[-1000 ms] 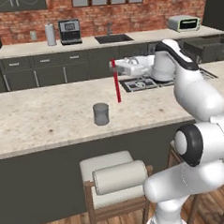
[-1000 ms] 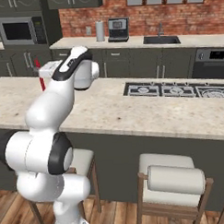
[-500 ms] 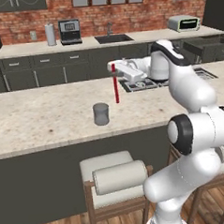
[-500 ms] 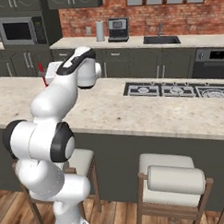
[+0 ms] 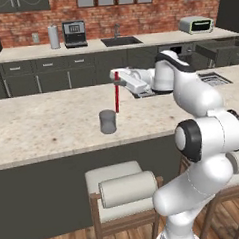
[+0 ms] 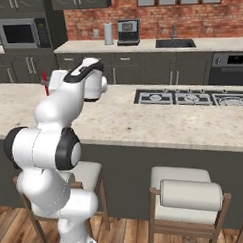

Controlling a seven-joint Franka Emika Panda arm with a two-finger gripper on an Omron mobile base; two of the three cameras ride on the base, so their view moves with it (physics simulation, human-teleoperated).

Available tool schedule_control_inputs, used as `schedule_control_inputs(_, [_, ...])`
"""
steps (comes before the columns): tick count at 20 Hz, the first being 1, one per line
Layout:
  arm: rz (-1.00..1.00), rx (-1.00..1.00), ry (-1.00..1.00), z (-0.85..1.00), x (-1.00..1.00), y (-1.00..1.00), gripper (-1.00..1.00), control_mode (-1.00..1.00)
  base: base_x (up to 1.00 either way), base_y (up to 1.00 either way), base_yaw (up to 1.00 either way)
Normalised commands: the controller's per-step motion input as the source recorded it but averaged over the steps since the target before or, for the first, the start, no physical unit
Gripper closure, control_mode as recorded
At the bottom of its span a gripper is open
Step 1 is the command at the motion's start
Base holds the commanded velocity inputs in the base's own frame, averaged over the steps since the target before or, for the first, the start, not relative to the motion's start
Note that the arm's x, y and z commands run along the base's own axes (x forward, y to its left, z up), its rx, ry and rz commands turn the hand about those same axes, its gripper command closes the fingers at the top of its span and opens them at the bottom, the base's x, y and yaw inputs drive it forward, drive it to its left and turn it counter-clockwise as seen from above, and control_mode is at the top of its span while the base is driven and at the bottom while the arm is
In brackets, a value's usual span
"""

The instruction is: Take a straw from the drawer in front and place it inside the glass cup on the dining counter.

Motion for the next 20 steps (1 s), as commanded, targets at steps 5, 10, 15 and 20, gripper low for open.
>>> schedule_control_inputs(5, [0.0,0.05,0.0,-0.01,0.29,0.11,1.0,-1.0,0.0,0.0,0.0])
schedule_control_inputs(10, [0.0,0.0,0.0,0.0,0.2,0.0,1.0,-1.0,0.0,0.0,0.0])
schedule_control_inputs(15, [0.0,0.0,0.0,-0.04,0.18,0.0,1.0,-1.0,0.0,0.0,0.0])
schedule_control_inputs(20, [0.0,0.0,0.04,-0.2,0.18,0.0,1.0,-1.0,0.0,0.0,0.0])
